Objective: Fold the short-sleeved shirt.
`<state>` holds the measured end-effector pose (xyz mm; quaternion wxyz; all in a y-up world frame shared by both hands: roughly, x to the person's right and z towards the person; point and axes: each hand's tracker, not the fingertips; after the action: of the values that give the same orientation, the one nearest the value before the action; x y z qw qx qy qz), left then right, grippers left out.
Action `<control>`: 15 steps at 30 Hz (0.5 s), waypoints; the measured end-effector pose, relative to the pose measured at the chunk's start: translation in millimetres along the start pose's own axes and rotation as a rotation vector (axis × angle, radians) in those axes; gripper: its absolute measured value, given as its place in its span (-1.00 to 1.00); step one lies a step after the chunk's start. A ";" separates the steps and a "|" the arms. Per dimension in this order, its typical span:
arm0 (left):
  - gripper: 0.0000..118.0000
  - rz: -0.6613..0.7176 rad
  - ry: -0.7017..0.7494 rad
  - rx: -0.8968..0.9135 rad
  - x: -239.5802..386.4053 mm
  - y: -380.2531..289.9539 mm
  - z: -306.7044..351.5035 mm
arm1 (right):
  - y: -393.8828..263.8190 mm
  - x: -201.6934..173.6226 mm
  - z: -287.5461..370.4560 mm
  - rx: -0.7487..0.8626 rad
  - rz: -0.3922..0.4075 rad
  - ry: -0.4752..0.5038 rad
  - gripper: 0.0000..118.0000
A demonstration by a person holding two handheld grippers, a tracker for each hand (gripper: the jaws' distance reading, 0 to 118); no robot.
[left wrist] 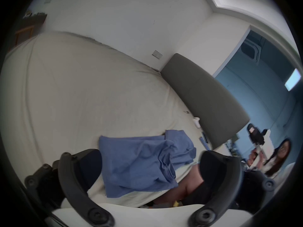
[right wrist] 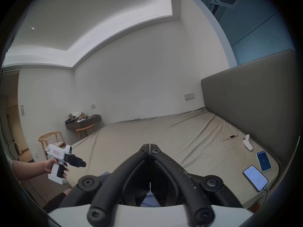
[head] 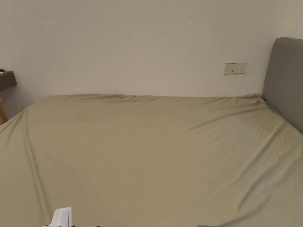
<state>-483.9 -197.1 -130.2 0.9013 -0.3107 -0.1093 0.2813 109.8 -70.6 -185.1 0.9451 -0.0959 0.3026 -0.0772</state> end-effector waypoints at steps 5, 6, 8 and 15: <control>1.00 0.234 -0.019 -0.053 -85.6 5.8 -26.7 | 3.1 -4.4 -1.1 -0.006 0.025 -0.013 -0.98; 1.00 0.309 -0.035 -0.048 -96.5 7.5 -31.6 | 3.3 -4.3 -1.9 -0.011 0.026 -0.016 -0.98; 1.00 0.442 -0.165 -0.082 -103.0 11.9 -37.3 | 2.7 -5.0 -5.7 -0.027 0.041 -0.030 -0.98; 1.00 0.310 -0.086 -0.327 1.5 -17.5 -77.8 | 4.9 -8.8 -21.5 -0.050 0.043 -0.047 -0.98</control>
<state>-446.1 -246.3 -180.2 0.7795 -0.4534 -0.1428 0.4080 90.4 -66.9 -198.5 0.9508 -0.1148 0.2840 -0.0472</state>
